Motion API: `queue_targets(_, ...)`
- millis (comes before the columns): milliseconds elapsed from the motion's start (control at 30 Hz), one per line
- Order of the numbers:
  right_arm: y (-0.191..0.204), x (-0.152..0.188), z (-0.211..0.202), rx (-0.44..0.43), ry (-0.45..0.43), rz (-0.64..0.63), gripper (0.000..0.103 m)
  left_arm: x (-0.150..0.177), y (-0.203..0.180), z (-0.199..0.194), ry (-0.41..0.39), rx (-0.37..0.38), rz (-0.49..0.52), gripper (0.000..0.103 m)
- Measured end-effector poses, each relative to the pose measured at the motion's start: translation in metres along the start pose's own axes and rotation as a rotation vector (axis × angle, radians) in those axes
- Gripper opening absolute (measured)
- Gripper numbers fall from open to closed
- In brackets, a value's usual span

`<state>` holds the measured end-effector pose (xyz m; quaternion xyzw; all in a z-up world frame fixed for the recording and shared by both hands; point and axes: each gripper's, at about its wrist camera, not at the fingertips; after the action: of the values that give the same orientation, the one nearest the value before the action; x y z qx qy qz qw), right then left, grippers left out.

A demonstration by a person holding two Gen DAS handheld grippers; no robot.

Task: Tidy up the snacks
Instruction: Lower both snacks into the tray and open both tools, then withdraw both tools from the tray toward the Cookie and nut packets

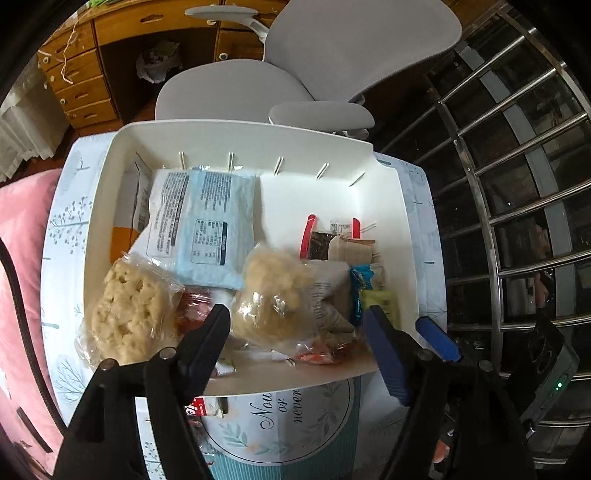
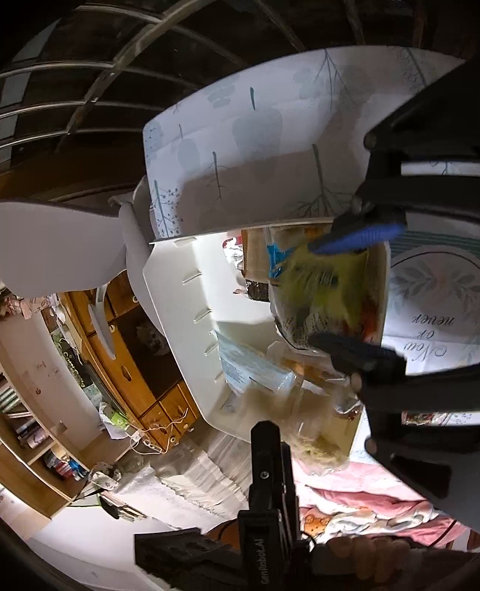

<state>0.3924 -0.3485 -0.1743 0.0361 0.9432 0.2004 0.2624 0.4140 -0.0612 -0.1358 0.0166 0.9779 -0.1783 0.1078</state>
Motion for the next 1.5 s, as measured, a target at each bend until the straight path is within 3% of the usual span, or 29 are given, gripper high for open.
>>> queue_targets(267,0.007,0.001,-0.002,-0.010,-0.002,0.010,0.060,0.016,0.012,-0.016,-0.016,-0.019,-0.031,0.078)
queue_targets(400,0.010,0.003,-0.010,-0.003,-0.011,0.035,0.071,0.032,0.015,-0.030,-0.025,-0.013,-0.037,0.079)
queue_targets(667,0.026,0.012,-0.039,0.002,-0.042,0.062,0.077,0.070,0.023,-0.067,-0.067,0.013,-0.024,0.080)
queue_targets(800,0.042,0.023,-0.057,0.046,-0.079,0.059,0.085,0.087,0.030,-0.086,-0.090,0.026,-0.002,0.082)
queue_targets(933,0.058,0.034,-0.069,0.081,-0.104,0.071,0.085,0.102,0.042,-0.101,-0.096,0.051,0.021,0.082)
queue_targets(1167,0.091,0.060,-0.081,0.140,-0.150,0.097,0.085,0.122,0.077,-0.122,-0.071,0.065,0.063,0.087)
queue_targets(1500,0.143,0.117,-0.057,0.200,-0.146,0.121,0.085,0.128,0.130,-0.115,0.035,0.050,0.093,0.087)
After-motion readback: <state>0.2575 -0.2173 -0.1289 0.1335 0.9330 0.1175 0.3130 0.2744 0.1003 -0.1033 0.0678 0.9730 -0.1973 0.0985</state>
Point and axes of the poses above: each gripper's, at about its wrist camera, not at the fingertips, and z roughly the way its jaws point, y to its left, x to its underside, and after that the axes turned 1 degree about x, right-handed
